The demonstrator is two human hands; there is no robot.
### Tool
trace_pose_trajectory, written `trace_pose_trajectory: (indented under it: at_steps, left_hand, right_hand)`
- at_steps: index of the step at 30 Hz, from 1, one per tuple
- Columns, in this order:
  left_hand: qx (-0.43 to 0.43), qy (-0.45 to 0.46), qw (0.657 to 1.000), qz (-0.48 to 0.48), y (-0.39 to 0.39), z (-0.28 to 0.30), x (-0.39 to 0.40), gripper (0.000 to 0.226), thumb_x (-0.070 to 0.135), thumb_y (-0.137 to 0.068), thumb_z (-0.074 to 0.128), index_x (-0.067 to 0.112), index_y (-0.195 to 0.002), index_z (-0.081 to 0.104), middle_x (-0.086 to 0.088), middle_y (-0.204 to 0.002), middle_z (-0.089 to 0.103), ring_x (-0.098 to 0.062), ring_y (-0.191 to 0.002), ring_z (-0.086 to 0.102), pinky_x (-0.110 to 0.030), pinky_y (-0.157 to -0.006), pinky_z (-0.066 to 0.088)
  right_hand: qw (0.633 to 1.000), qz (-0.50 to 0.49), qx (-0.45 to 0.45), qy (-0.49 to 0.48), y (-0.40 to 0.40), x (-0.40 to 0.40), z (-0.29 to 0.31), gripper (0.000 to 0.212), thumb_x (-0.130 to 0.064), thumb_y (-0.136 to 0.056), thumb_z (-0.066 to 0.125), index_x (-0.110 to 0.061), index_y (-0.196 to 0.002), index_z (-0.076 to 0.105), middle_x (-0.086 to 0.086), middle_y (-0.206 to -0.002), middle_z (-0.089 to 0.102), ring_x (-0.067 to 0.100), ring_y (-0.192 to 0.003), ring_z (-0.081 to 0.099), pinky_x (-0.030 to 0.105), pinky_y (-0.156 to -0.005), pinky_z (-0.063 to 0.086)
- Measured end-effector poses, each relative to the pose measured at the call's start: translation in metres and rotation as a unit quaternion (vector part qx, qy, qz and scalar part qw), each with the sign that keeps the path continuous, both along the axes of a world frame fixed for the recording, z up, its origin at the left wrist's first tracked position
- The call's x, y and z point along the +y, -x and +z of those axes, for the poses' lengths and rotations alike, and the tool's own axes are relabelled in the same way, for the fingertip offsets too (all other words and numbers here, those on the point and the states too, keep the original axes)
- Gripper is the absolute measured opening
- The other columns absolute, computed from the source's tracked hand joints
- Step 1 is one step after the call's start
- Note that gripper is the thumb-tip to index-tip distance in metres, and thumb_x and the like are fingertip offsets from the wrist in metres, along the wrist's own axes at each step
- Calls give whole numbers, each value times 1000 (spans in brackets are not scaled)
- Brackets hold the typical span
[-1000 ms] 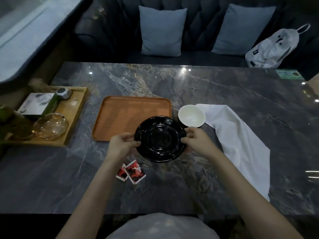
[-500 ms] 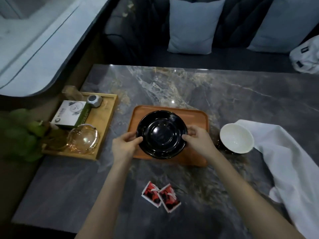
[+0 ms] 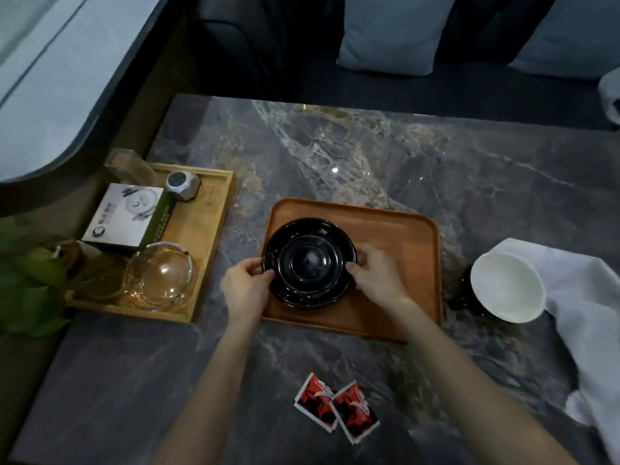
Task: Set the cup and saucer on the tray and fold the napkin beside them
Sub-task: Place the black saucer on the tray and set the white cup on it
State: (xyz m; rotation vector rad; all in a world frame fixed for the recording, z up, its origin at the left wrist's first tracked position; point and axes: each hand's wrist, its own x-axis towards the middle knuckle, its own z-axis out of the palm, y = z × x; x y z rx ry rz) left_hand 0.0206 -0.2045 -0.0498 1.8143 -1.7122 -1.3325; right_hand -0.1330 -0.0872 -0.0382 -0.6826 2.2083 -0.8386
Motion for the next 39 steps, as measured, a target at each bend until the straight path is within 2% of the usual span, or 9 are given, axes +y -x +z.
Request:
trace_pose_trajectory:
  at_steps: [4,7,11,17,20,24,30,37,39]
  left_hand:
    - [-23,39,999,-28,-1,4,-2,27,7,-75,69,5,-102,69,-13,-86,72,-22,-81,67,-43,-84,54]
    - [-35,56,997,-46,0,8,-2,28,7,-76,67,4,-104,68,-13,-87,72,-21,-81,66,-37,-85,54]
    - [-53,81,992,-83,1,15,2,20,5,-78,64,3,-97,71,-13,-81,71,-19,-73,61,-26,-71,45]
    - [-144,114,971,-152,4,15,-3,11,10,-76,65,-1,-79,67,-19,-77,67,-33,-76,62,-40,-70,52]
    - [-203,115,954,-190,9,20,-4,15,12,-78,64,-2,-84,63,-20,-88,65,-35,-82,61,-39,-70,50]
    - [-235,154,938,-204,13,29,1,18,15,-81,60,-2,-86,60,-22,-94,62,-40,-86,59,-41,-71,49]
    - [-181,238,918,-261,42,48,46,21,21,-88,55,5,-97,65,-16,-102,62,-33,-91,59,-39,-74,47]
    - [-12,300,885,-355,84,42,134,13,13,-84,61,3,-89,67,-14,-88,63,-31,-78,62,-37,-67,50]
    - [12,301,874,-382,96,37,157,18,14,-86,59,3,-99,66,-15,-96,63,-32,-87,62,-36,-73,50]
  right_hand:
    - [1000,14,23,-1,-3,-6,-1,32,-7,-88,56,-8,-120,58,9,-90,64,21,-81,55,25,-72,39]
    - [1000,2,21,18,-3,-8,-2,34,-5,-87,57,-8,-121,58,11,-100,68,18,-85,57,22,-77,39]
    - [999,-29,5,34,-4,-8,-3,36,-6,-88,57,-7,-124,56,11,-108,67,20,-95,60,18,-80,39]
    - [999,-36,19,33,-8,-3,-7,35,-14,-90,58,-9,-125,54,10,-112,66,23,-105,60,28,-90,47]
    - [996,43,74,-22,-2,4,-3,38,-24,-93,50,-16,-131,49,9,-122,59,26,-112,55,37,-94,46]
    - [977,150,118,-94,14,17,12,41,-22,-97,40,-16,-138,38,11,-141,39,30,-128,40,40,-104,36]
    - [948,229,206,-84,52,58,42,29,-14,-92,44,-14,-117,59,9,-120,61,28,-110,56,35,-88,46]
    - [936,117,320,-90,105,147,60,27,-17,-93,42,-18,-112,61,9,-116,64,29,-108,56,38,-81,46]
    - [933,80,339,-94,116,172,54,29,-12,-93,42,-14,-116,59,9,-119,62,28,-112,53,38,-83,46]
